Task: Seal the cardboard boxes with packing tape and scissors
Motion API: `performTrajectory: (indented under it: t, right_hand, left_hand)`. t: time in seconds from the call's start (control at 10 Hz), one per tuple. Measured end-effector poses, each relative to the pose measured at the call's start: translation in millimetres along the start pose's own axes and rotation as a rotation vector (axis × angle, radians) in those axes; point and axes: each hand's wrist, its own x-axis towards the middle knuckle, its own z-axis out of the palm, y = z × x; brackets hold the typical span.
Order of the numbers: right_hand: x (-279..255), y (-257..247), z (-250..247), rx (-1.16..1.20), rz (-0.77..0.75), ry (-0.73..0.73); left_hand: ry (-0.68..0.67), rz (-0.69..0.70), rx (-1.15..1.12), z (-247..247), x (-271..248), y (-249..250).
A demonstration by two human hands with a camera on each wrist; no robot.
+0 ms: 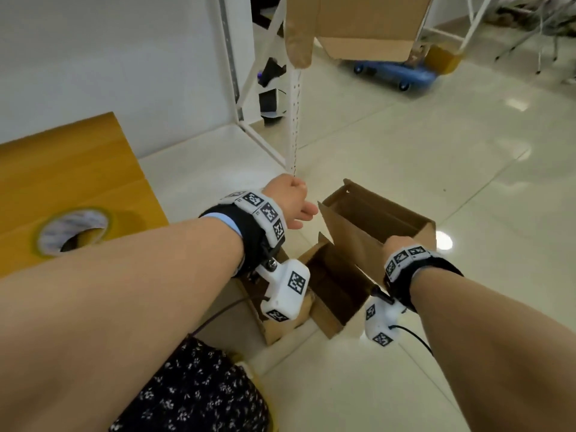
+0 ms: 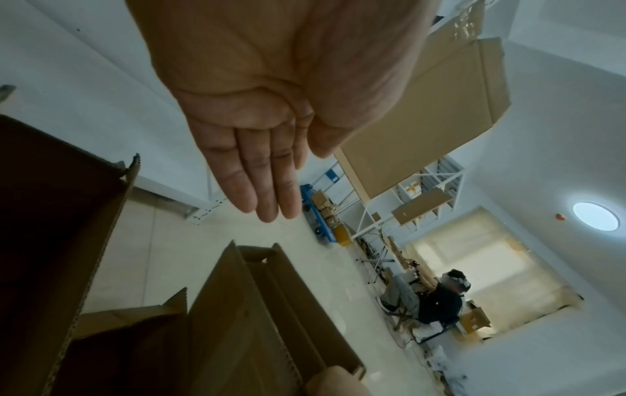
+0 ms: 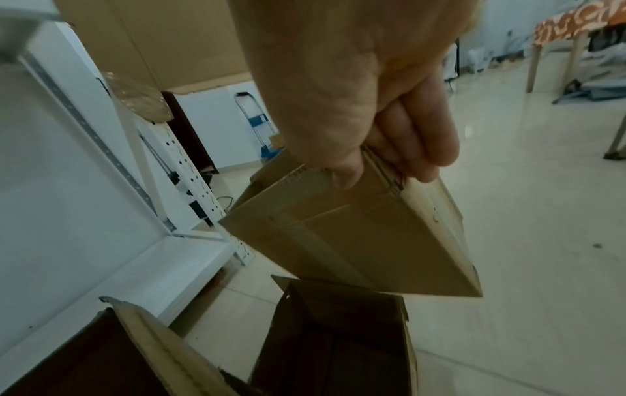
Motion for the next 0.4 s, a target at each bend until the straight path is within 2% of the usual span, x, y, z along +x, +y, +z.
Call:
performTrajectory:
  t: [0.1,0.2,0.3,0.4]
  right_hand:
    - [20,-8,19,-0.112,-0.132,-0.104]
    - [28,-17,30,-0.222,-0.236,-0.143]
    - [20,-29,31,-0.197,-0.120,-0.202]
    - [13,-40,20,-0.184,-0.078,-0.231]
  left_hand:
    - [-0.004,-0.053,-0.016,-6,10,-10]
    - [-0.001,-0.074,-0.022,-13,17,-15]
    - [-0.001,-0.106,-0.039,-17,17,-17]
    - [0.055,-0.060,0.004,-22,19,-22]
